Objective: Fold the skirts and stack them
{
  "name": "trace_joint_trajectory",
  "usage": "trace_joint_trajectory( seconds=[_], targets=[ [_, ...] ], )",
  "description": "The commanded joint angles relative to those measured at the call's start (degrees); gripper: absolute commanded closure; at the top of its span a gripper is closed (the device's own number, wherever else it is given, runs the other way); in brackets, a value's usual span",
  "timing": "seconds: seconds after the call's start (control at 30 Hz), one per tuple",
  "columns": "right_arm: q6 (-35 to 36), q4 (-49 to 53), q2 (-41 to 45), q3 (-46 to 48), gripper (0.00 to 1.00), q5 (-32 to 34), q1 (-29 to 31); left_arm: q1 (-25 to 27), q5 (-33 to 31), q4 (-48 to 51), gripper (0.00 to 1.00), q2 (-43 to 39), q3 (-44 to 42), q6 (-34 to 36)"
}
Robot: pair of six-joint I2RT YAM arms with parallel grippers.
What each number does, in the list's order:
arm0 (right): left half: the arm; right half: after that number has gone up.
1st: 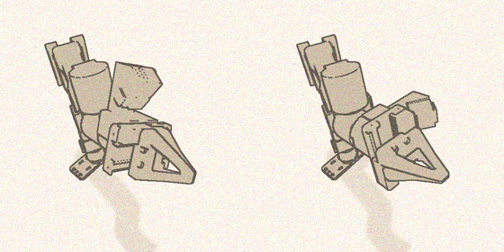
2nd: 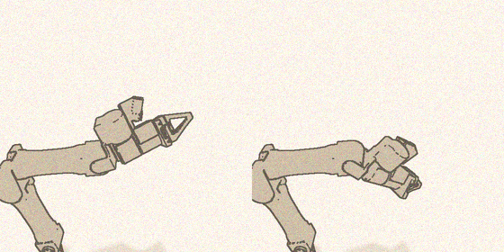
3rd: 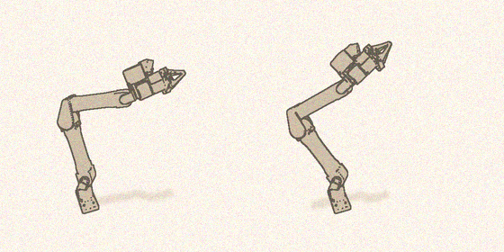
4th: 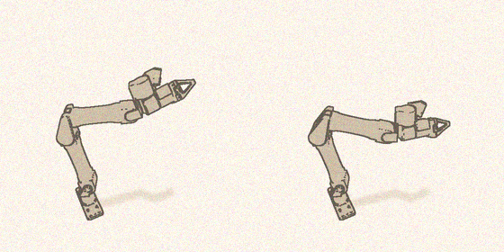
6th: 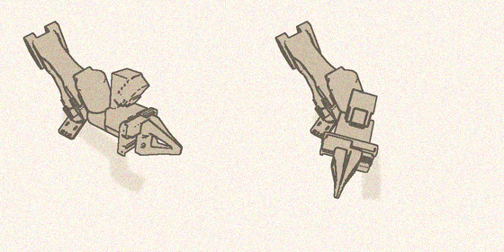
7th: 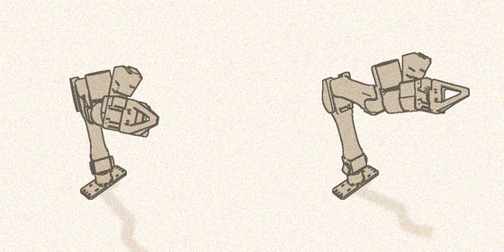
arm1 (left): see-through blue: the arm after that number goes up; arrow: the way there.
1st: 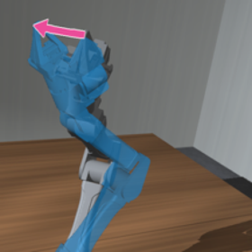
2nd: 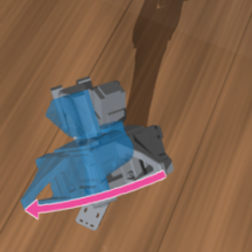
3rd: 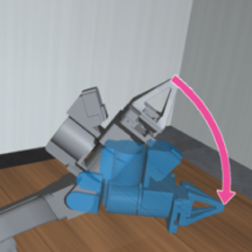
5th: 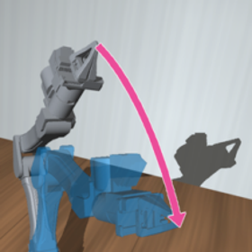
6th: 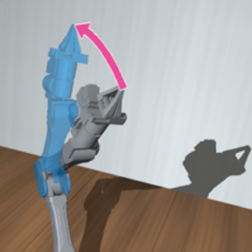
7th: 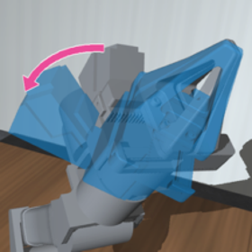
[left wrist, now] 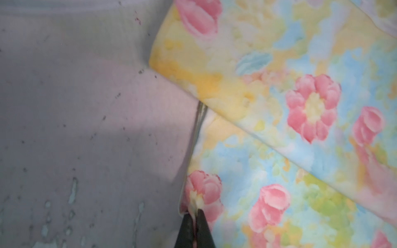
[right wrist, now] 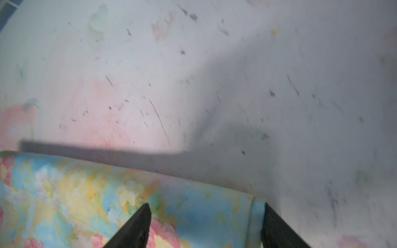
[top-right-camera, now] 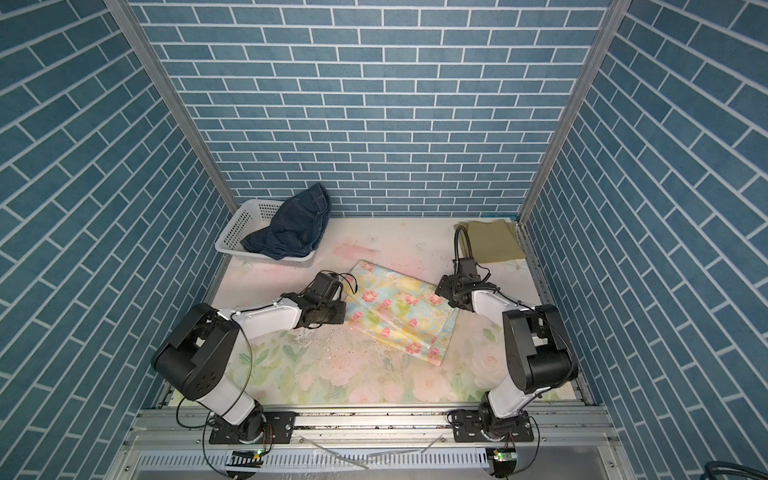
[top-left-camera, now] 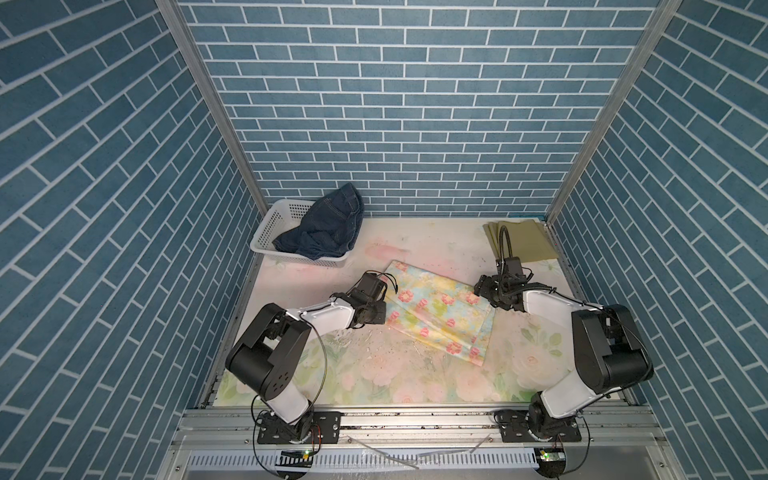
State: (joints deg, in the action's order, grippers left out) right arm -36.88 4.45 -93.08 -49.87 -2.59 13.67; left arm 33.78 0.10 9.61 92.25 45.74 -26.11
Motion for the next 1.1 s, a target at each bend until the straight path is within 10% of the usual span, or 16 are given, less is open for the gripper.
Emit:
trace_joint_trajectory(
  seconds=[0.0,0.2,0.33,0.73,1.07],
  targets=[
    [4.75,0.07,-2.29,-5.09,0.23,-1.48,-1.21,3.39,-3.05,2.09,0.85,-3.11,-2.06,-3.04],
    [5.22,3.22,3.09,-1.23,0.24,-1.22,-1.80,4.85,-6.41,6.78,0.43,-12.31,-5.57,-3.56],
    [5.07,4.66,11.36,5.94,0.24,-0.38,-1.23,3.11,-9.68,9.39,0.31,-17.49,-5.53,-2.08],
    [1.21,13.17,29.21,16.17,0.28,2.77,7.66,-5.39,-4.21,5.09,0.30,-4.50,6.05,-0.50],
    [-3.09,9.06,26.82,20.03,0.31,0.49,13.55,-6.86,-2.87,2.34,0.38,10.15,15.10,1.22]
  ],
)
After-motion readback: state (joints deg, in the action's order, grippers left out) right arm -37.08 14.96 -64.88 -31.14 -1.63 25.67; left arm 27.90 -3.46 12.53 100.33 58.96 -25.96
